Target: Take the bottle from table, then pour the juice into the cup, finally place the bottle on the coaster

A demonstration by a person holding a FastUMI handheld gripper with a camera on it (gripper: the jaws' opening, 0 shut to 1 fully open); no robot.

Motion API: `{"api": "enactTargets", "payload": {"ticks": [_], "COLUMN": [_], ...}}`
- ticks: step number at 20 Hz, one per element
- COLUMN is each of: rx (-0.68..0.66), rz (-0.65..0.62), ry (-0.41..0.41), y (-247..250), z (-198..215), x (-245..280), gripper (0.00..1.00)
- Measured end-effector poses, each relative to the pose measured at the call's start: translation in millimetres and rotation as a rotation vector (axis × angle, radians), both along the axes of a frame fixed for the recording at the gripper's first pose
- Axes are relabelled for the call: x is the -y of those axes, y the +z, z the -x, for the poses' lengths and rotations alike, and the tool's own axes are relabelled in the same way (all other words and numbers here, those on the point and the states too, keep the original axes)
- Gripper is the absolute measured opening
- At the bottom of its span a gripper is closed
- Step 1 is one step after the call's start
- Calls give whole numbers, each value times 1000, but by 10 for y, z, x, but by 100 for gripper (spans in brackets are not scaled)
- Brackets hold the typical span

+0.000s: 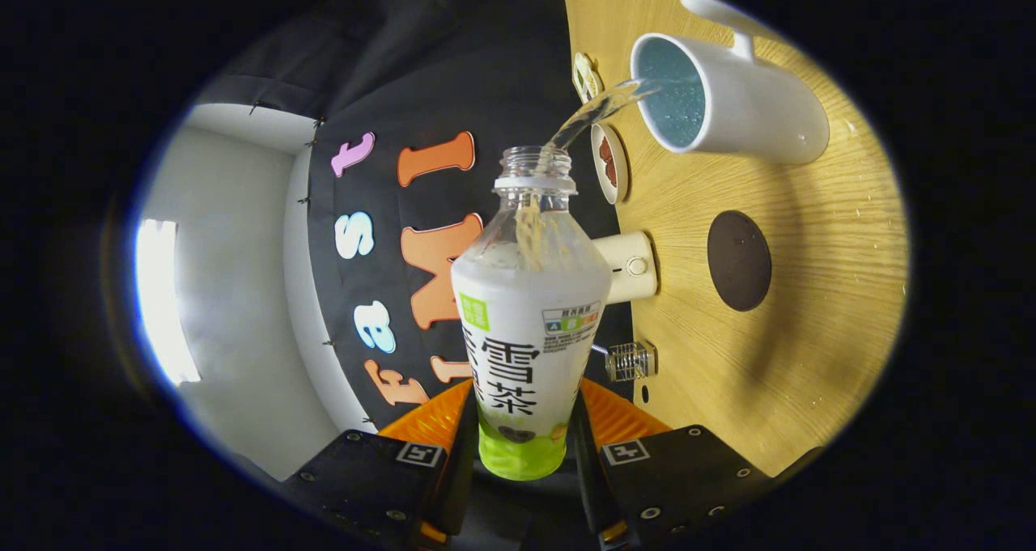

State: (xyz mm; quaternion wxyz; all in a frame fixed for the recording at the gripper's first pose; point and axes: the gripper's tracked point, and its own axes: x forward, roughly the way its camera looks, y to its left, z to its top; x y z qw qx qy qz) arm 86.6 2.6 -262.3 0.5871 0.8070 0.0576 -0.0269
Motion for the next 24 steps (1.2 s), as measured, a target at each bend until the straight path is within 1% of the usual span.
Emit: {"api": "enactTargets", "payload": {"ticks": [7,12,24], "rx": [2,11,24], "rz": [-36,-64,-140], "ry": [-4,-16,-61], "y": [76,164,287], "z": [-96,-93,-116], "x": [-5,44,129], "gripper": [57,57,57]}}
